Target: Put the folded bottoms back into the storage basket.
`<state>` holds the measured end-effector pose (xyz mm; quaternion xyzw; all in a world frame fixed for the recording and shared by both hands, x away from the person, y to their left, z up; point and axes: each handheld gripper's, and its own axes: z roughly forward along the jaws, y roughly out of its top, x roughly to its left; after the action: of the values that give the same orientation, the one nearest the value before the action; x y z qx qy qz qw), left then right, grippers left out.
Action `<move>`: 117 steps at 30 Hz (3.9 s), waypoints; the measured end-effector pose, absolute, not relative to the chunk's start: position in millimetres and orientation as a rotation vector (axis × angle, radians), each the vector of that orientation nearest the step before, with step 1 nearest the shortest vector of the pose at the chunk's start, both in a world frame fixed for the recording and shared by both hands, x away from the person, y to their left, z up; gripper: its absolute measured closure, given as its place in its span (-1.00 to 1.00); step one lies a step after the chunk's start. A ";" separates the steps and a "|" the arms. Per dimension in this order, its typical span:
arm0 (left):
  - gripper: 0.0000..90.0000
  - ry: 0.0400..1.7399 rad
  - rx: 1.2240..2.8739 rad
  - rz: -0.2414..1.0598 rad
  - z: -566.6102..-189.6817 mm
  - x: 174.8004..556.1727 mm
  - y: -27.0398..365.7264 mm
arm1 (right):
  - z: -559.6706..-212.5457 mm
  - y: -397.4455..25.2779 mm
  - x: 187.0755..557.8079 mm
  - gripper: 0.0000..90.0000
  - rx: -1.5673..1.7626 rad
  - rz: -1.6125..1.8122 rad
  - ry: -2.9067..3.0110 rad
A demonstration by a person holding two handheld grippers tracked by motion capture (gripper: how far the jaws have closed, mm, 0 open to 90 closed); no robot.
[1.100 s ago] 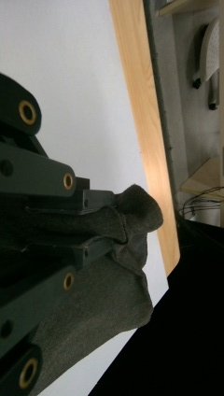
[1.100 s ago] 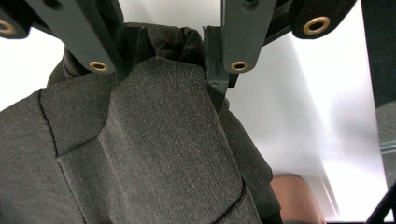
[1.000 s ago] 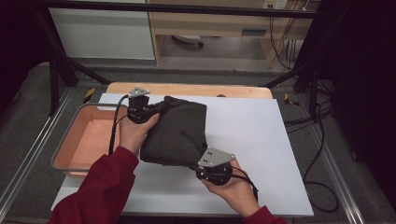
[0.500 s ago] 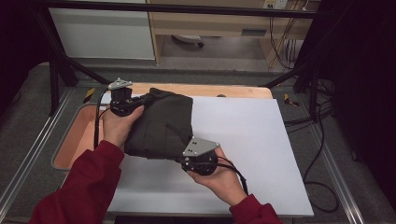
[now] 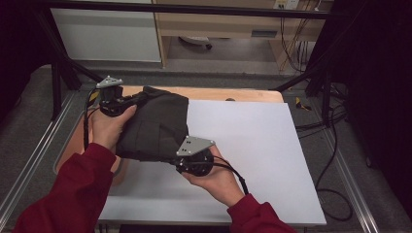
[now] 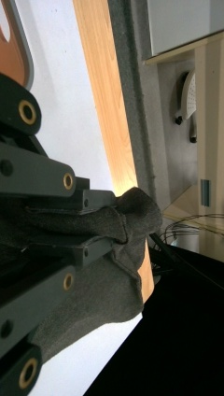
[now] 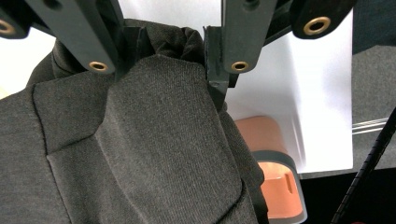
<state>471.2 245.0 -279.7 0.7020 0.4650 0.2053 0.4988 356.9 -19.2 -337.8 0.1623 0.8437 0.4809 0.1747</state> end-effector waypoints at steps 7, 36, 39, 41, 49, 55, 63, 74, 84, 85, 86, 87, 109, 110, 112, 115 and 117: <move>0.77 1.135 1.687 0.506 -278.6 471.4 259.8 | -336.0 -3.9 360.3 0.52 0.443 1.367 2.409; 0.77 1.153 1.655 0.565 -260.6 473.7 322.7 | -326.4 55.4 380.6 0.51 0.343 1.414 2.436; 0.77 1.154 1.645 0.567 -257.9 475.5 327.8 | -323.5 59.5 383.9 0.51 0.339 1.422 2.434; 0.77 1.156 1.649 0.575 -255.5 476.7 331.1 | -321.8 63.2 386.6 0.51 0.331 1.425 2.435; 0.77 1.170 1.637 0.589 -249.6 478.9 346.8 | -316.5 77.4 393.3 0.51 0.320 1.441 2.431; 0.77 1.183 1.631 0.605 -247.0 477.4 356.9 | -315.0 86.9 395.3 0.51 0.313 1.454 2.429; 0.77 1.198 1.640 0.626 -246.4 475.2 369.3 | -314.0 100.5 395.9 0.51 0.307 1.468 2.436; 0.77 1.212 1.651 0.641 -248.7 473.7 381.3 | -317.1 114.1 396.3 0.51 0.303 1.485 2.442; 0.77 1.223 1.655 0.641 -251.0 473.8 387.6 | -318.9 120.3 397.6 0.51 0.306 1.496 2.452; 0.77 1.225 1.656 0.642 -251.2 473.9 388.1 | -319.1 121.0 397.6 0.51 0.306 1.496 2.453; 0.77 1.226 1.655 0.643 -251.3 473.8 388.7 | -319.4 121.6 397.7 0.51 0.305 1.497 2.454; 0.77 1.227 1.656 0.644 -251.4 473.8 389.1 | -319.8 122.4 397.9 0.51 0.306 1.499 2.454; 0.77 1.258 1.683 0.642 -255.8 471.5 401.3 | -325.0 136.0 396.4 0.51 0.315 1.514 2.477; 0.77 1.259 1.685 0.642 -256.3 471.4 401.9 | -325.3 136.5 396.3 0.51 0.317 1.515 2.478; 0.77 1.261 1.691 0.643 -257.4 471.5 402.8 | -326.5 137.9 396.3 0.51 0.315 1.516 2.480; 0.77 1.264 1.699 0.644 -259.5 471.8 404.0 | -328.3 139.7 396.4 0.51 0.314 1.514 2.486; 0.77 1.269 1.703 0.642 -261.2 472.1 404.8 | -329.7 141.0 396.4 0.51 0.316 1.513 2.490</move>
<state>472.1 404.8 -261.2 0.6874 0.5120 0.2592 0.4451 396.4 141.0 -329.7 0.1073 0.8449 0.5133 0.1052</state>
